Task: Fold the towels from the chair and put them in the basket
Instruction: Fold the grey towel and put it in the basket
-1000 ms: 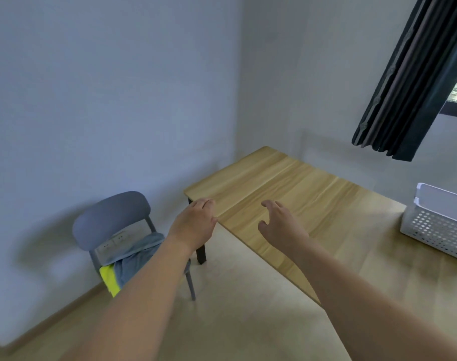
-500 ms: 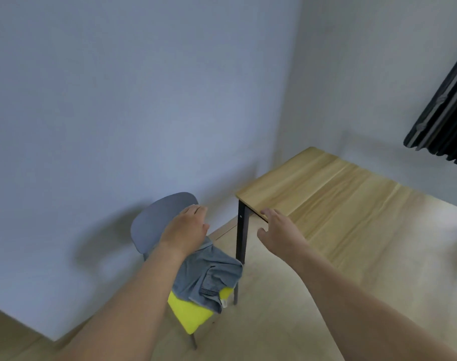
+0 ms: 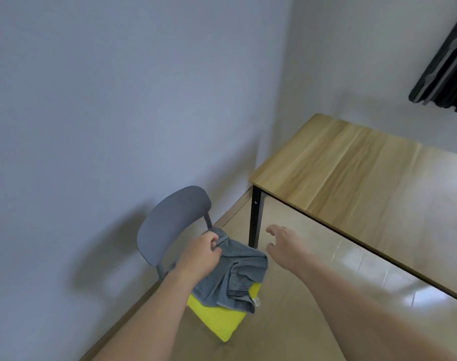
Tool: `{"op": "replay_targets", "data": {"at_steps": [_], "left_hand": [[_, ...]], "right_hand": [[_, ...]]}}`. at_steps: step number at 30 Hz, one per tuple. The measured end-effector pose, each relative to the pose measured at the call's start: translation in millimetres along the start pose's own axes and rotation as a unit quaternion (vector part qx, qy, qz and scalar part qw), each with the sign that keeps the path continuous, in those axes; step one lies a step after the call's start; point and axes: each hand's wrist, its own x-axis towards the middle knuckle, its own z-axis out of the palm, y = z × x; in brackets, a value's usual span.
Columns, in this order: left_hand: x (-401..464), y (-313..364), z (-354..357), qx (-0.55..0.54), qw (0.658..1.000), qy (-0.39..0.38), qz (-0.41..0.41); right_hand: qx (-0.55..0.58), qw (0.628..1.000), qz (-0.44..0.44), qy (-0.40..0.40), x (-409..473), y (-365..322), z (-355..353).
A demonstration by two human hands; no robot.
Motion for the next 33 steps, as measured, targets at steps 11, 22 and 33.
{"op": "replay_targets", "data": {"at_steps": [11,22,33], "left_hand": [[105.9,-184.1,239.1,-0.162,0.971,-0.178,-0.004],[152.7,-271.5,360.7,0.190,0.897,-0.067,0.393],[156.0,-279.6,391.4,0.325,0.775,0.152,0.519]], "right_hand": [[-0.110,0.988,0.053,-0.089,132.6,127.9,251.0],[-0.157,0.977,-0.135,0.055,196.8,244.4,397.9],[-0.107,0.939,-0.155,0.289,195.7,238.5,406.7]]}}
